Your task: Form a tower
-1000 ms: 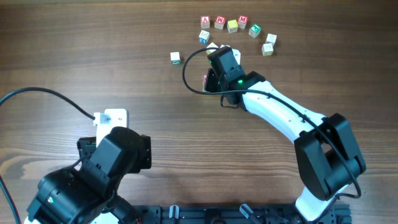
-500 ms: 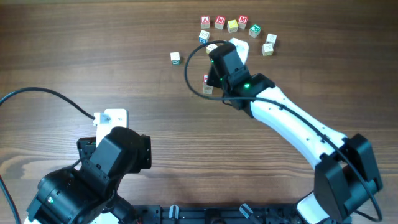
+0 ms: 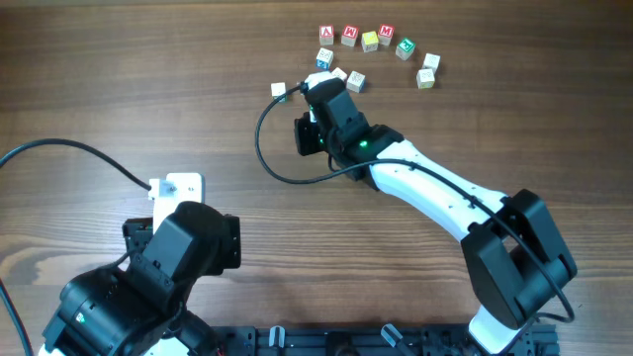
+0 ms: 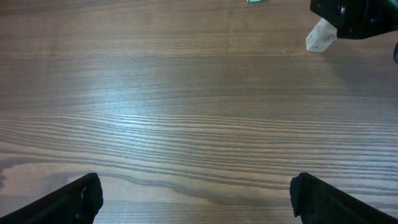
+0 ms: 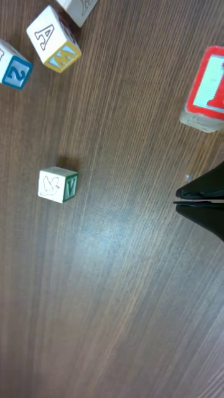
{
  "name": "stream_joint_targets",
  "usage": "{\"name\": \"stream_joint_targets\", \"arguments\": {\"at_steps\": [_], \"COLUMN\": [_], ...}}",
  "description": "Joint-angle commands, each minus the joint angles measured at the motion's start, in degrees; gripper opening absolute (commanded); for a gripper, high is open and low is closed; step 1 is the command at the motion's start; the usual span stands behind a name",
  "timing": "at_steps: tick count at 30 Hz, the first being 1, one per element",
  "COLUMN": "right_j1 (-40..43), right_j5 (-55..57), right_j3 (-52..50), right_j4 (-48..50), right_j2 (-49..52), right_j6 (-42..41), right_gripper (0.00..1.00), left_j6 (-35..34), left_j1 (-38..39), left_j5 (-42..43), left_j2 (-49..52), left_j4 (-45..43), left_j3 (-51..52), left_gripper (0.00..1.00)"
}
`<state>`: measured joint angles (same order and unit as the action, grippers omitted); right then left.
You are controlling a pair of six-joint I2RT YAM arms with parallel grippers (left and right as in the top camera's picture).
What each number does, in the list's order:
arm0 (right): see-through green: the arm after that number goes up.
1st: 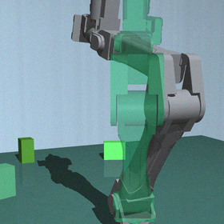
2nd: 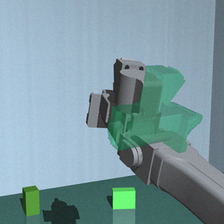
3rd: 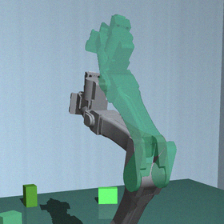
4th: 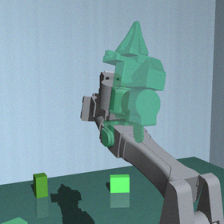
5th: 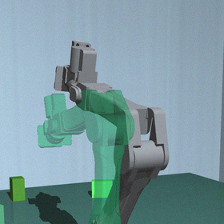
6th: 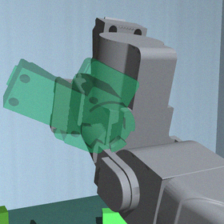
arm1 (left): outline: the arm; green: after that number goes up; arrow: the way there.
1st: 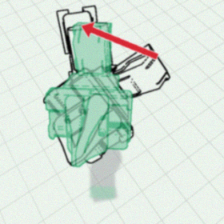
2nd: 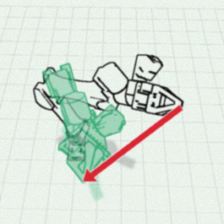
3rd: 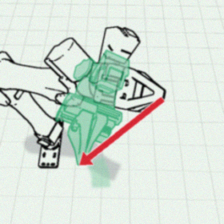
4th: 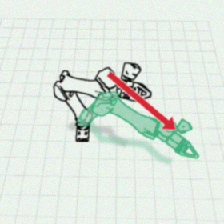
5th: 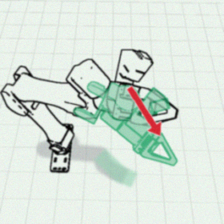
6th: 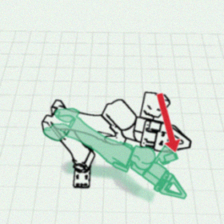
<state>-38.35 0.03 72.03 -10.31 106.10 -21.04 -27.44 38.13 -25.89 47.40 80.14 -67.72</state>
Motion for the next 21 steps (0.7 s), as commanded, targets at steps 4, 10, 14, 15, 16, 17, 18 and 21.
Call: {"name": "stream_joint_targets", "arguments": {"at_steps": [4,10,14,15,16,17,18,21], "right_j1": [-4.8,-5.0,-5.0,-5.0,-5.0,-5.0,-5.0,-5.2], "right_j5": [10.3,14.1,14.7,15.4,15.6,15.6,15.5,15.4], "right_j3": [0.4,0.4,0.4,0.4,0.4,0.4,0.4,0.4], "right_j4": [-2.7,-5.0,-5.4,-5.6,-5.6,-5.7,-5.6,-5.4], "right_j2": [0.4,0.4,0.4,0.4,0.4,0.6,1.0,1.8], "right_j6": [1.3,-0.8,-0.5,-0.7,-0.8,-0.8,-0.8,0.2], "right_gripper": [0.04,0.04,0.04,0.04,0.04,0.04,0.04,0.04], "left_j6": [0.5,0.5,0.5,0.5,0.5,0.5,0.5,0.5], "left_j1": [-0.1,-0.1,-0.1,-0.1,-0.1,-0.1,-0.1,-0.1], "left_j5": [-0.1,-0.1,-0.1,-0.1,-0.1,-0.1,-0.1,-0.1], "left_j2": [-0.1,-0.1,-0.1,-0.1,-0.1,-0.1,-0.1,-0.1], "left_j4": [-0.1,-0.1,-0.1,-0.1,-0.1,-0.1,-0.1,-0.1], "left_j3": [-0.1,-0.1,-0.1,-0.1,-0.1,-0.1,-0.1,-0.1], "left_gripper": [1.00,1.00,1.00,1.00,1.00,1.00,1.00,1.00]}}
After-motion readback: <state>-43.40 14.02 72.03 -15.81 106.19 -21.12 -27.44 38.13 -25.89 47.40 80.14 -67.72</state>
